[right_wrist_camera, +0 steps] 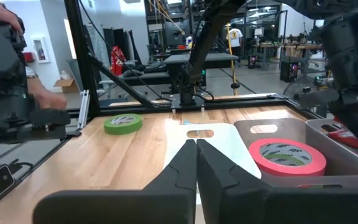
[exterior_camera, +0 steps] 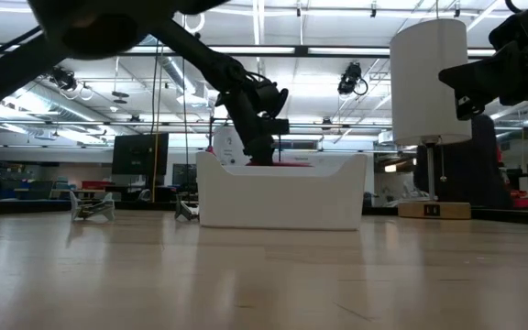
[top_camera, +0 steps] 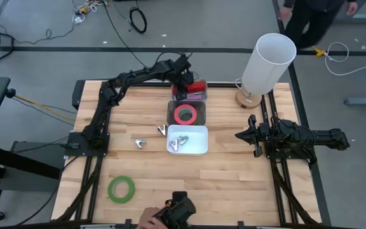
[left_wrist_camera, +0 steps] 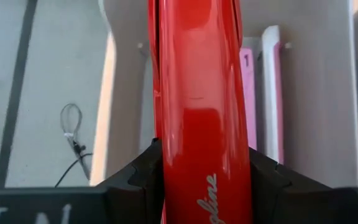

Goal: Pick and place Stapler, Stapler remover, tape
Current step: Put the red stapler in the gray bin

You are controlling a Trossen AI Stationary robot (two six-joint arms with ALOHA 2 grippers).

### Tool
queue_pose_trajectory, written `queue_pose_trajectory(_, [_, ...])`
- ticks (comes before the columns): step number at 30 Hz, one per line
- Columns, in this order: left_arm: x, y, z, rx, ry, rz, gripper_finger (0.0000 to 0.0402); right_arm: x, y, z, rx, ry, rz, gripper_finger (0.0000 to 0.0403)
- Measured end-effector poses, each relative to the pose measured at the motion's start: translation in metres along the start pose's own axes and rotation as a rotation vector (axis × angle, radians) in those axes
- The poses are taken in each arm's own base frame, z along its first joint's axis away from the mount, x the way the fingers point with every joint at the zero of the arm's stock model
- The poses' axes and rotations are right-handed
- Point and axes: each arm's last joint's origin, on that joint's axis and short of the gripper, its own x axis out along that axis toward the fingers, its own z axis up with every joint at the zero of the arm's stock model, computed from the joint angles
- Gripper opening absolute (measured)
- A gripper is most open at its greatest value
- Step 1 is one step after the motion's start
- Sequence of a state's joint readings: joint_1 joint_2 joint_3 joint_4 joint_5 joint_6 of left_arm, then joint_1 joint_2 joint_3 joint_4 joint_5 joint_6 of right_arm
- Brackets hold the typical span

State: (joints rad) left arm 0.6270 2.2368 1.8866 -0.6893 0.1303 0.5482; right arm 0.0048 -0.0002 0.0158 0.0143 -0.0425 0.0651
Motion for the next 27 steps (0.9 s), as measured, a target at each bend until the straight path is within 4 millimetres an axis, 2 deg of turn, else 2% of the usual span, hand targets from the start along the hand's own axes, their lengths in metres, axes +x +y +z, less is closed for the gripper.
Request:
queue_pose_trajectory(20, [0.001,0.0014,-0.0012,0.05,0.029,0.042,0.017,0.0,0.0,0.0,0.0,0.0,0.0,0.0013])
queue_pose_trajectory(27, [0.0001,0.0019,-0.0001,0.04,0.019,0.047,0.0217,0.0,0.0,0.0,0.0,0.0,0.0,0.0013])
